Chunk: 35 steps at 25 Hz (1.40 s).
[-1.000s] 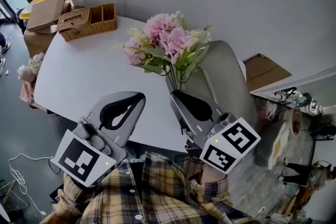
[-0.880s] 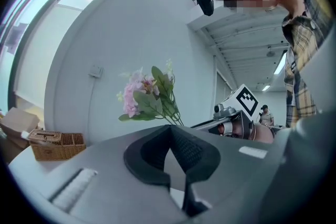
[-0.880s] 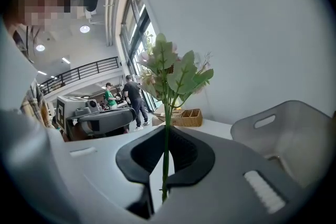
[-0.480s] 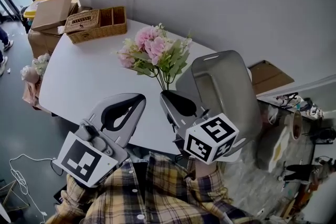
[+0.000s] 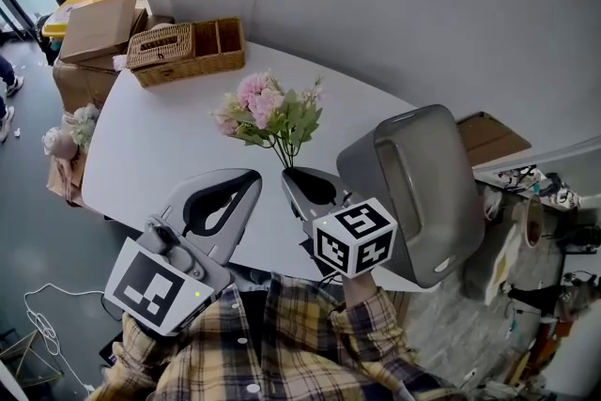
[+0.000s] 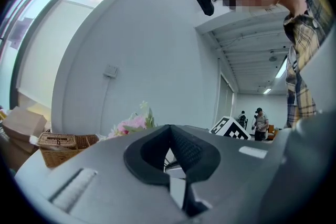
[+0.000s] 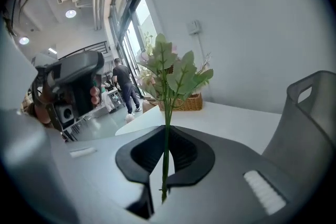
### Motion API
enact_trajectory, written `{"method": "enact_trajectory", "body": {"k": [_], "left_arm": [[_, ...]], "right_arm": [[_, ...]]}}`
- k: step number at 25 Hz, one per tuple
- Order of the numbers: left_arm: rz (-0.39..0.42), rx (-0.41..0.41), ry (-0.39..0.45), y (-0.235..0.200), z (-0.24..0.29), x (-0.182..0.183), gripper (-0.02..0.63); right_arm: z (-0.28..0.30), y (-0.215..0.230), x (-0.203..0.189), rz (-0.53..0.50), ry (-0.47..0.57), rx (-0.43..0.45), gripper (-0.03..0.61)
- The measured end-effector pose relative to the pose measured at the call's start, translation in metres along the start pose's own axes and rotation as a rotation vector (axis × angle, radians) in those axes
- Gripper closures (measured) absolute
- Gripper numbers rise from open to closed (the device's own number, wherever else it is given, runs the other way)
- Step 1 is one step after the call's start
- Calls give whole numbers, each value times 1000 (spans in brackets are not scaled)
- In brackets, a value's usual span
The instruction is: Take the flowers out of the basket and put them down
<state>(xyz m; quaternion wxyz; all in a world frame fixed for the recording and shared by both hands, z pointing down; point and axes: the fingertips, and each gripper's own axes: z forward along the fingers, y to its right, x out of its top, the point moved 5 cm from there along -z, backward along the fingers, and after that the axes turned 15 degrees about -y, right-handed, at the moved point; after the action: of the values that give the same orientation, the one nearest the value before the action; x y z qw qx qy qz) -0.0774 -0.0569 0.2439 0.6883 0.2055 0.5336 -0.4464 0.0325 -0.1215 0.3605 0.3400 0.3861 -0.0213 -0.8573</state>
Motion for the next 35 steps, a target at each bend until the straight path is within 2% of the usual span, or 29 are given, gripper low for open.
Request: {"method": "enact_trajectory", "body": {"k": [3, 7, 25, 35], "left_arm": [[-13, -14, -3, -47, -8, -20, 601], [-18, -31, -14, -72, -9, -27, 601], [-27, -101, -63, -103, 8, -35, 601], [-36, -87, -60, -114, 1, -38, 601]], "right_arm": [[59, -3, 0, 8, -43, -33, 557], [101, 2, -4, 20, -98, -49, 557], [186, 36, -61, 115, -295, -78, 549], [207, 39, -83, 78, -379, -88, 525]]}}
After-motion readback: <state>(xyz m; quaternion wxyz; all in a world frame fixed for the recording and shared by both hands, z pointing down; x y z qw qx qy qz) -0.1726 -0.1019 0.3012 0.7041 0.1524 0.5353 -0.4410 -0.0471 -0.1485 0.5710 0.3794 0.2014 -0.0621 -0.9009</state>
